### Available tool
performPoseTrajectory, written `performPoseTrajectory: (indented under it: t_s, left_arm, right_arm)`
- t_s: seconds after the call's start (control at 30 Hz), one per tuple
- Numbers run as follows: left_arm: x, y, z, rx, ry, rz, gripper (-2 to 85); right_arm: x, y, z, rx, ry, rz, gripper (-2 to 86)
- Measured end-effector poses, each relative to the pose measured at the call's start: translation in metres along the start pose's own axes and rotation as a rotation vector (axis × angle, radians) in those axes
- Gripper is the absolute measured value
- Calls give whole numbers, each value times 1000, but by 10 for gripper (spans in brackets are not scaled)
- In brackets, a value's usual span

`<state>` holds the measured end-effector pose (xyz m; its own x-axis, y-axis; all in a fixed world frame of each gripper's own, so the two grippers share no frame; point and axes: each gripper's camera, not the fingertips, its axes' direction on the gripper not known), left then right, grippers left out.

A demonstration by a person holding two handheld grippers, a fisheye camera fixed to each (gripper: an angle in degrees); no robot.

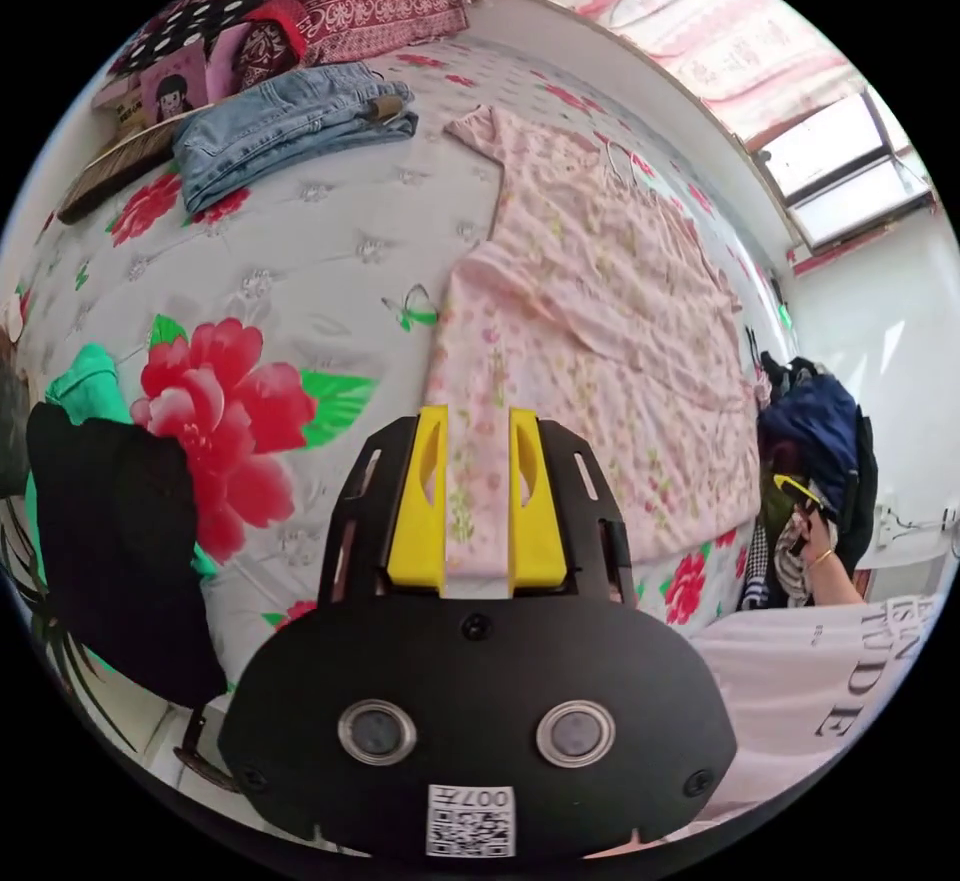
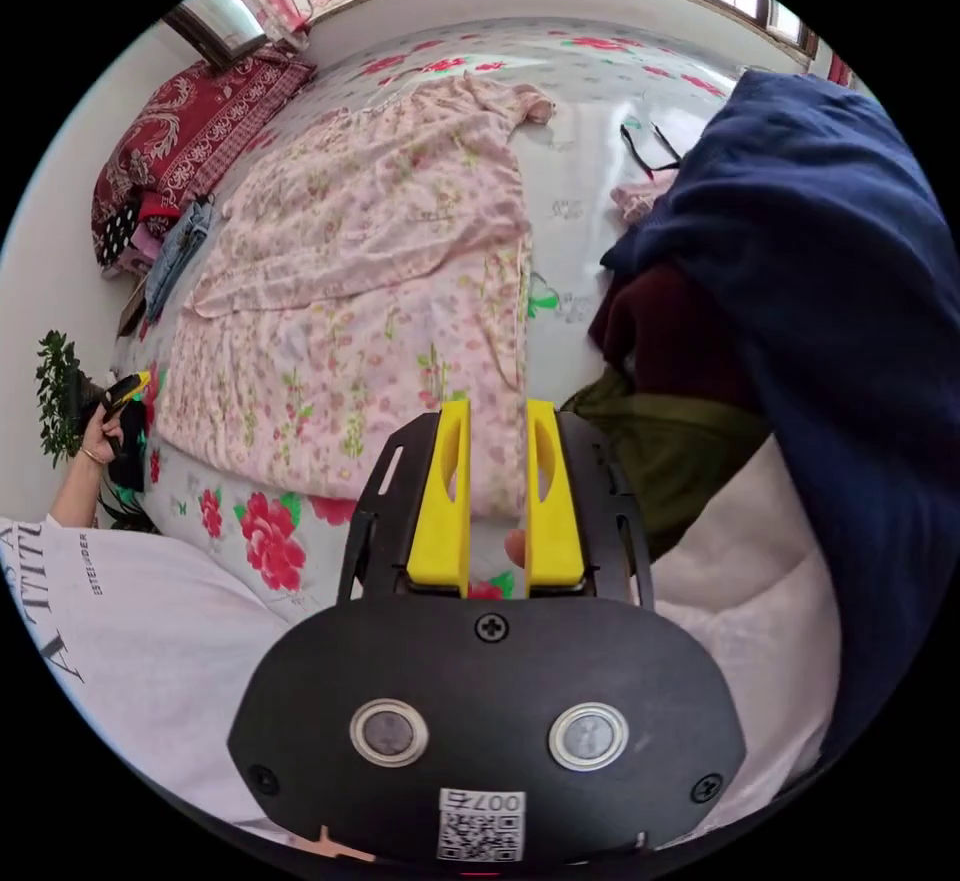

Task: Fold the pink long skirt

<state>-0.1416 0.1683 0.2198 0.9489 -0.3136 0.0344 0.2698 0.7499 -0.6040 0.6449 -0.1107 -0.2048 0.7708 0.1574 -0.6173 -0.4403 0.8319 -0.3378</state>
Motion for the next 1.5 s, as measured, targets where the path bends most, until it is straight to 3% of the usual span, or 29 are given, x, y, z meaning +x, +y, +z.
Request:
performPoseTrajectory:
  t_s: [0.23,0.3,0.37,0.47,0.6,0.77,0.93,1.23,1.5]
  left_arm:
    - [32,29,34,-86,-58,25,108]
    - [43,25,45,-96,-132,40,104]
    - [54,20,51,-83,-255,74,38]
    - [57,4,51,-165,-224,83,-5]
    - [54,-8,-10,-14,-134,84,-9]
    - [51,-10,-125,209,23,151,-10]
    - [56,36,-232,358,34,240,-10]
    - [7,158,-207,173,62,109,-10]
    - [-51,174,-149,-5,202,27,-10]
  right_arm:
    - [17,13,34,-131,-83,41,46]
    - [11,10,36,-137,6,26,31]
    - [5,8,37,-158,31,10,19]
    - [-8,4,30,-197,-17,-66,4]
    - [-18,2,-22,-58,-29,-120,-1]
    - [-29,21,-176,306,-95,-223,-3]
    - [-34,64,-256,402,-74,-304,-3]
    - [-21,155,-254,217,-191,-283,-3]
    - [-9,158,-201,-27,-358,-193,-3]
